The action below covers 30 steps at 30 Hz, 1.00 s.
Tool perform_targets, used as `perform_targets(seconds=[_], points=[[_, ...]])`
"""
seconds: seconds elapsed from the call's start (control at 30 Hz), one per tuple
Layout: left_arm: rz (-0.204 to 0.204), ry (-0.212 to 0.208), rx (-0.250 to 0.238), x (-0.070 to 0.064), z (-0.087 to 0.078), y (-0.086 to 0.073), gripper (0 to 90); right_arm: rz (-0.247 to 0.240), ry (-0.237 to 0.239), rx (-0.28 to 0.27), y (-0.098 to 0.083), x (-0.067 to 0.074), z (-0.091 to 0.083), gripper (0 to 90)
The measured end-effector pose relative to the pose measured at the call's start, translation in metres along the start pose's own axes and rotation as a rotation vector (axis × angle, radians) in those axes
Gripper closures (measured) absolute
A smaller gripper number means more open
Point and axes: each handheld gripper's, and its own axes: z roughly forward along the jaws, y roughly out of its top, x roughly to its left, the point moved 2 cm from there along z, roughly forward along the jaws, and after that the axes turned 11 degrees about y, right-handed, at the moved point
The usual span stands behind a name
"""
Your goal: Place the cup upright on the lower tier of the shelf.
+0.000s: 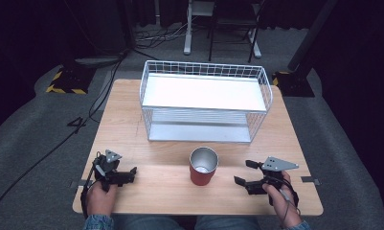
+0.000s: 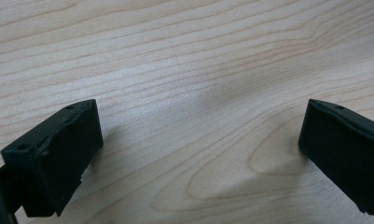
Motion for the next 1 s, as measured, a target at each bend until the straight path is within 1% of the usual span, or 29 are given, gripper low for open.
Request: perform_targets(seconds=[0.03, 0.07, 0.23, 0.27, 0.3, 0.33, 0.47, 0.57, 0.6, 0.7, 0.73, 0.77, 0.8, 0.83, 1.0], points=[[0.000, 0.000, 0.000, 0.000, 0.000, 0.000, 0.0, -0.010, 0.010, -0.004, 0.002, 0.004, 0.006, 15.5], [0.000, 0.000, 0.000, 0.000, 0.000, 0.000, 0.0, -0.010, 0.010, -0.004, 0.002, 0.004, 0.006, 15.5], [-0.003, 0.000, 0.002, 0.000, 0.000, 0.000, 0.0, -0.032, 0.024, -0.034, 0.006, 0.016, 0.019, 15.5], [-0.005, 0.000, 0.000, 0.000, 0.001, 0.001, 0.0, -0.032, 0.024, -0.034, 0.006, 0.016, 0.019, 15.5], [-0.004, 0.002, 0.001, 0.000, 0.001, 0.001, 0.0, -0.035, 0.031, -0.038, 0.007, 0.020, 0.024, 15.5], [-0.004, 0.002, 0.001, 0.000, 0.001, 0.001, 0.0, -0.035, 0.031, -0.038, 0.007, 0.020, 0.024, 15.5], [0.001, 0.004, 0.000, 0.001, 0.001, 0.001, 0.0, -0.042, 0.049, -0.042, 0.008, 0.029, 0.034, 15.4], [0.001, 0.003, 0.001, 0.001, 0.001, 0.002, 0.0, -0.041, 0.068, -0.042, 0.008, 0.033, 0.041, 15.4], [0.001, 0.003, 0.001, 0.001, 0.001, 0.002, 0.0, -0.041, 0.068, -0.042, 0.008, 0.033, 0.041, 15.4], [0.001, 0.003, 0.001, 0.001, 0.001, 0.002, 0.0, -0.050, 0.090, -0.040, 0.008, 0.039, 0.053, 15.4], [0.001, 0.003, 0.001, 0.001, 0.001, 0.002, 0.0, -0.050, 0.090, -0.040, 0.008, 0.039, 0.053, 15.4], [0.001, 0.003, 0.001, 0.001, 0.001, 0.002, 0.0, -0.052, 0.096, -0.035, 0.008, 0.042, 0.058, 15.5], [0.001, 0.003, 0.000, 0.001, 0.001, 0.002, 0.0, -0.052, 0.096, -0.035, 0.008, 0.042, 0.058, 15.5], [0.001, 0.003, 0.000, 0.001, 0.001, 0.002, 0.0, -0.058, 0.103, -0.019, 0.007, 0.044, 0.063, 15.7], [0.000, 0.003, 0.000, 0.001, 0.001, 0.002, 0.0, -0.066, 0.094, -0.008, 0.007, 0.046, 0.071, 15.6]])
